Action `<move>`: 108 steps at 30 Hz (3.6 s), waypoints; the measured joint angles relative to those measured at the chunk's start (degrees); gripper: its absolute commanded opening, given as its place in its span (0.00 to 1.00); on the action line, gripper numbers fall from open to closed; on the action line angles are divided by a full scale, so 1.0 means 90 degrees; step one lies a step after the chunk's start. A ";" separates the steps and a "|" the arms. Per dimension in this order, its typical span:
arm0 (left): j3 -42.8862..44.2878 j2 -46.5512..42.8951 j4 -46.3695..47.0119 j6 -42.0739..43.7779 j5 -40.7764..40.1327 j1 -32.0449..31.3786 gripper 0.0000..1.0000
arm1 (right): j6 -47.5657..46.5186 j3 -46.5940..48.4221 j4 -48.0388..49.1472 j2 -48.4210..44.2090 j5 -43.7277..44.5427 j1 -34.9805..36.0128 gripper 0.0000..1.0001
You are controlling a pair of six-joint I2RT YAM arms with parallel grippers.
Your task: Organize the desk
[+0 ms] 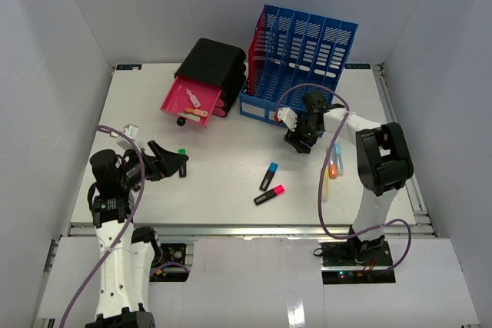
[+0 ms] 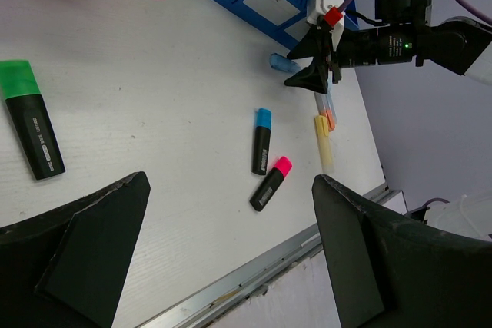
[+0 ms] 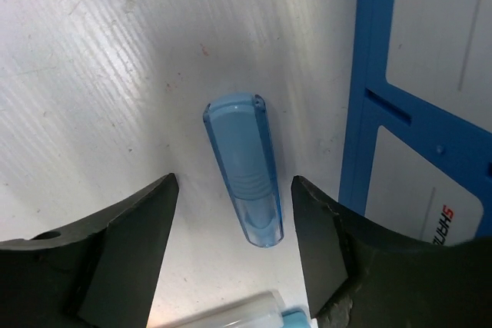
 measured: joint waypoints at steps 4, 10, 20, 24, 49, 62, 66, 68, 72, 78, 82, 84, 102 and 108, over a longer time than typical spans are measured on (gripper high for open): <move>0.0000 0.0000 0.0000 0.0001 0.0000 0.0000 0.98 | -0.0140 -0.0029 -0.0138 0.0002 -0.0207 -0.0019 0.32; 0.0000 -0.0018 -0.0002 0.0001 0.0000 0.0000 0.98 | -0.0275 -0.0240 -0.0151 -0.0140 -0.0508 -0.0007 0.08; 0.0035 -0.0031 -0.0195 -0.0042 -0.0567 0.0000 0.98 | 0.0017 0.0455 -0.1246 -0.0571 -0.0981 0.0979 0.08; 0.0134 -0.0032 -0.0352 -0.0160 -0.1130 0.0000 0.98 | 0.0458 0.2585 -0.1667 -0.0425 -0.0967 0.1980 0.08; 0.0153 0.0112 -0.0537 -0.0385 -0.1898 0.0000 0.98 | 0.2231 0.6475 0.2430 0.3168 0.3009 0.3604 0.26; 0.0155 0.0252 -0.0527 -0.0476 -0.1726 0.0000 0.94 | 0.2023 0.5990 0.3006 0.3162 0.3327 0.3560 0.62; 0.0153 0.0404 -0.0507 -0.0603 -0.1596 0.0000 0.80 | 0.2105 0.5799 0.2992 0.3017 0.3252 0.3558 0.68; 0.0153 0.0618 -0.0454 -0.0692 -0.1513 0.0000 0.70 | 0.2273 0.5677 0.2666 0.2756 0.3051 0.3541 0.74; 0.0153 0.1234 -0.0305 -0.0896 -0.1450 -0.0027 0.47 | 0.2608 0.5143 0.1843 0.1538 0.1444 0.3363 0.78; 0.0410 0.2558 -0.0012 -0.1163 -0.1950 -0.1020 0.23 | 0.2526 0.2783 0.1373 -0.1823 -0.1989 0.2224 0.50; 0.0892 0.3741 0.0180 -0.1235 -0.2511 -0.2014 0.13 | 0.2191 0.0792 0.1370 -0.3604 -0.3123 0.1776 0.27; 0.1079 0.4120 0.0258 -0.1313 -0.2886 -0.2153 0.11 | 0.2034 -0.0337 0.1351 -0.4296 -0.3532 0.1722 0.27; 0.2743 0.6073 0.0440 -0.3096 -0.5236 -0.2183 0.49 | 0.2602 -0.3497 0.1793 -0.6652 -0.5179 -0.0658 0.27; 0.3040 0.6266 0.0408 -0.3001 -0.5283 -0.2191 0.68 | 0.2701 -0.3730 0.1913 -0.6684 -0.5541 -0.1084 0.27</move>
